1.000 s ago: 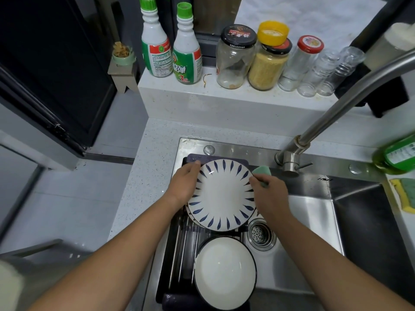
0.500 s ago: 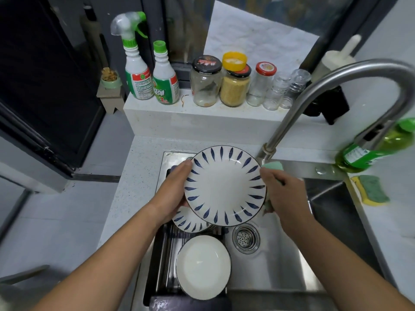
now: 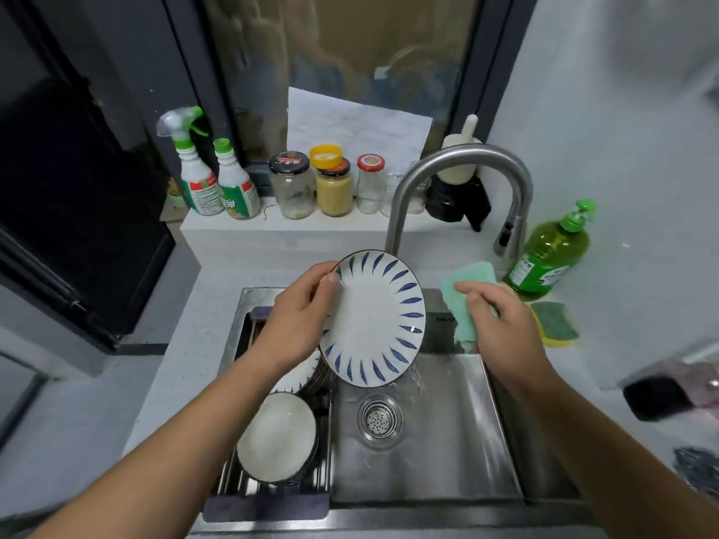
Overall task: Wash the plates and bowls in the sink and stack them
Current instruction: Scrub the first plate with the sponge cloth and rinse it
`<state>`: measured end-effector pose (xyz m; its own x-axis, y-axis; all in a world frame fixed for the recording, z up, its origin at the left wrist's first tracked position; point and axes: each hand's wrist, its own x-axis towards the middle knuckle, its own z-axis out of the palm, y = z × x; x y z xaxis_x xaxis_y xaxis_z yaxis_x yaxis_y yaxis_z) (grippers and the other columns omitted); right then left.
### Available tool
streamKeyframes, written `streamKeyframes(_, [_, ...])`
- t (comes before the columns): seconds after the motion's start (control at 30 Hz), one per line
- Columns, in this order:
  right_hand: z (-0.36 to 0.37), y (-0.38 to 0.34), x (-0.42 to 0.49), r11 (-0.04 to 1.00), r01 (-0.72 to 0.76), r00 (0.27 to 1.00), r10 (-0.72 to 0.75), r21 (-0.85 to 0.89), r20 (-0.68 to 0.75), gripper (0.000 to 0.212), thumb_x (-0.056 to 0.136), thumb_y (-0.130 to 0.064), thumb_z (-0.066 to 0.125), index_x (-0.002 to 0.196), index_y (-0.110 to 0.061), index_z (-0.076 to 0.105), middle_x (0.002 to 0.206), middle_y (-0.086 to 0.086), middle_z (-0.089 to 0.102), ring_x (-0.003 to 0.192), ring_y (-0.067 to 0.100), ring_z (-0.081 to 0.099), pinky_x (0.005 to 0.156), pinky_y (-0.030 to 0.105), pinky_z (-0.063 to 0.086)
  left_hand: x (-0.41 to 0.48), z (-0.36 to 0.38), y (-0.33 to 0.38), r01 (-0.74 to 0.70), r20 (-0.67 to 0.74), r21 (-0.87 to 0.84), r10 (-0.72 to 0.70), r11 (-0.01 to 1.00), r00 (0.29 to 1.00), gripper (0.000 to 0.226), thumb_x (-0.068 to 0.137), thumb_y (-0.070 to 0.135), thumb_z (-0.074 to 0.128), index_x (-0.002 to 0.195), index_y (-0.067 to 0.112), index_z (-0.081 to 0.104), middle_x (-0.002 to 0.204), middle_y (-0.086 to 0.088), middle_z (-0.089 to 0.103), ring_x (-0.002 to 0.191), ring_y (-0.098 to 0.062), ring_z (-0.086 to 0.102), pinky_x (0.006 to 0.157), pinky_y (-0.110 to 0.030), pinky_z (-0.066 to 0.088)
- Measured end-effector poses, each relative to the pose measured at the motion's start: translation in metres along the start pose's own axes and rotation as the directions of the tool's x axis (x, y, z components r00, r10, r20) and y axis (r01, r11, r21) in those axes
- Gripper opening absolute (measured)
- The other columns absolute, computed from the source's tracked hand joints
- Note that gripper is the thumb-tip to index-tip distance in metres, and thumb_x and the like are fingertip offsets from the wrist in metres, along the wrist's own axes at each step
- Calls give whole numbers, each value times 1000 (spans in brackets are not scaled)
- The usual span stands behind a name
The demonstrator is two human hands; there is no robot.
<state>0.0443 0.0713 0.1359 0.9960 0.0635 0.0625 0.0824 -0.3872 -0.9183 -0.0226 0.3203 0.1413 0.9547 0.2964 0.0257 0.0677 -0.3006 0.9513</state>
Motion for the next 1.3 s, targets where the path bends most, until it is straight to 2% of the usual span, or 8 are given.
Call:
streamKeyframes(0.23, [-58,0,-5,995,94,986,-98,35,133,41,88,-50,49,118,-32,70,103,-31,53,112,17,60,100,56,49,-23,46,53,-74,-57,253,91,965,994,30,108,43,43,128,35,63,92,22,66,84,17,56,75,-27,47])
streamKeyframes(0.37, [-77,2,-2,958,266,943,-237,-103,234,34,103,-29,49,131,-16,63,113,-7,52,118,18,52,104,31,40,-32,73,72,-72,-90,226,94,971,991,25,108,43,42,119,40,65,103,19,70,99,7,60,83,-29,48])
streamKeyframes(0.47, [-80,-5,-4,790,506,827,-331,-346,454,61,100,-53,24,143,-18,51,138,0,46,133,21,36,111,31,27,-38,91,84,-25,-125,82,35,996,992,25,109,39,43,107,40,67,106,19,72,102,7,61,84,-27,48])
streamKeyframes(0.57, [-85,5,-18,662,669,673,-348,-337,653,91,89,-76,-2,156,-23,28,164,-10,-3,150,1,-10,122,25,-8,-44,107,92,-5,-232,-59,-9,998,973,29,110,33,43,105,30,71,106,8,74,106,-12,67,97,-39,52])
streamKeyframes(0.77, [-84,2,-65,746,662,494,-358,-76,792,85,88,-77,0,159,-31,14,166,-12,-11,149,-2,-19,123,31,-6,-57,125,82,55,-249,-239,-116,970,962,37,107,41,43,93,17,67,96,-9,73,95,-32,69,91,-44,53])
streamKeyframes(1.1, [-74,-18,-18,747,581,685,-233,-324,690,107,66,-91,-18,155,-33,-11,158,-14,-28,143,0,-33,121,27,-15,-57,121,82,85,-160,-300,-138,950,977,35,110,34,41,113,26,74,112,2,77,111,-20,70,100,-38,55])
streamKeyframes(1.2, [-60,-31,-28,736,651,574,-319,-185,754,92,79,-86,-8,156,-37,-4,161,-16,-18,145,-5,-27,122,27,-14,-55,116,81,91,-164,-310,-147,947,975,35,111,25,40,114,15,73,110,-2,78,104,-11,70,89,-19,53])
streamKeyframes(1.3, [-70,-35,-41,649,752,417,-327,-119,848,75,90,-75,1,156,-39,8,163,-15,-9,146,-7,-21,120,21,-14,-49,100,80,115,-211,-404,-215,907,954,34,109,23,42,109,2,68,104,-11,77,94,-18,71,92,-40,54])
